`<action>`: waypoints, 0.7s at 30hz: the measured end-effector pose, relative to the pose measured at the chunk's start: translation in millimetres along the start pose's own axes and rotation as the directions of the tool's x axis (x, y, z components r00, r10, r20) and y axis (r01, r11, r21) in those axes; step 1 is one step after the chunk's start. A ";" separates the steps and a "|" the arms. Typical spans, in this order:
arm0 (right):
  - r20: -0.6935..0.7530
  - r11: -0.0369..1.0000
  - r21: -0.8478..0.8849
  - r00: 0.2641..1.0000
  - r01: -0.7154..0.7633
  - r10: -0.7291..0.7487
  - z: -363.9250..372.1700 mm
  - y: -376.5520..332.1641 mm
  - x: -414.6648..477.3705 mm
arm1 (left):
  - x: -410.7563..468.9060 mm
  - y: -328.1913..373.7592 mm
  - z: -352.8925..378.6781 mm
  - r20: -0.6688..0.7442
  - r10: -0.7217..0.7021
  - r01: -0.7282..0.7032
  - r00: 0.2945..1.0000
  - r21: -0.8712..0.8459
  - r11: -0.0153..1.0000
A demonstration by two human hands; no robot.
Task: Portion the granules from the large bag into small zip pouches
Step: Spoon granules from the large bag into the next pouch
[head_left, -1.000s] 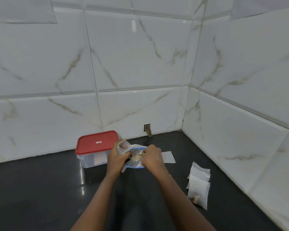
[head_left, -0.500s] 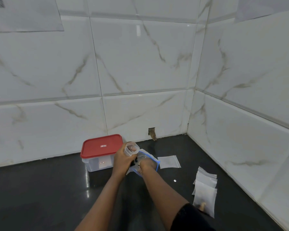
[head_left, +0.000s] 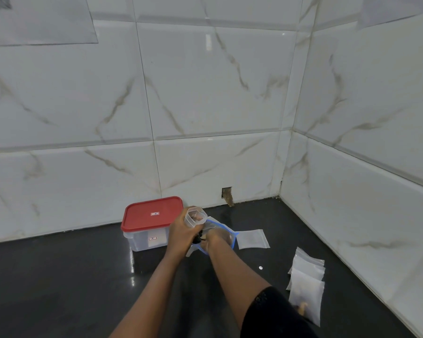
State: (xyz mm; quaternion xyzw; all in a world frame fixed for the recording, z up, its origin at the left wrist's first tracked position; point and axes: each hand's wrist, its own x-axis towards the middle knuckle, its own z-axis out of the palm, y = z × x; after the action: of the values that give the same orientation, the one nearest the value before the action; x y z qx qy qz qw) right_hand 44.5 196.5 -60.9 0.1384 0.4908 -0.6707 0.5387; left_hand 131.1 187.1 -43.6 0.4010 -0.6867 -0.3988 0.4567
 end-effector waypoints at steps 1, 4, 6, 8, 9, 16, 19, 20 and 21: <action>0.008 0.998 -0.062 1.000 0.023 -0.022 0.6 1.5 -1.8 | 1.1 -0.4 -0.9 -0.007 -0.007 0.007 1.000 -0.001 1.000; 0.037 0.997 -0.062 0.998 0.054 -0.051 5.6 5.2 -2.1 | 3.9 -2.5 -4.1 -0.011 0.004 -0.004 1.000 0.015 1.000; 0.056 0.993 -0.112 0.998 0.028 -0.022 7.3 7.8 1.1 | 4.8 -3.4 -5.8 -0.015 0.011 -0.011 1.000 0.028 1.000; 0.073 0.987 -0.154 0.997 0.044 -0.033 10.6 9.1 7.8 | 4.7 -3.7 -6.8 -0.021 0.013 -0.012 1.000 0.023 1.000; 0.105 0.987 -0.150 0.994 0.052 -0.036 12.5 9.8 6.4 | 4.4 -3.6 -6.8 -0.025 0.014 -0.013 1.000 0.018 1.000; 0.150 0.993 -0.115 0.989 0.023 -0.006 2.4 2.8 -14.5 | 1.1 -6.5 -3.6 -0.011 0.005 -0.005 1.000 -0.012 1.000; 0.128 0.999 0.052 0.992 -0.013 0.006 5.1 10.7 -10.9 | -0.6 -7.4 -3.7 -0.014 -0.007 0.006 1.000 -0.027 1.000; 0.109 0.995 0.096 0.994 -0.027 0.016 4.9 13.0 -8.5 | -0.7 -8.0 -4.1 -0.014 -0.010 0.010 1.000 -0.025 1.000; 0.085 0.994 0.104 0.996 -0.022 0.013 4.9 14.1 -6.3 | -0.6 -8.6 -4.6 -0.014 -0.013 0.013 1.000 -0.023 1.000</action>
State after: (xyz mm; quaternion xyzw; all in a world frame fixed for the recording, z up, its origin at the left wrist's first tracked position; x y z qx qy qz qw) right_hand 60.7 197.2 -61.2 0.1426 0.4306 -0.6961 0.5566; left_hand 137.3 183.8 -50.4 0.4031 -0.6764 -0.4066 0.4633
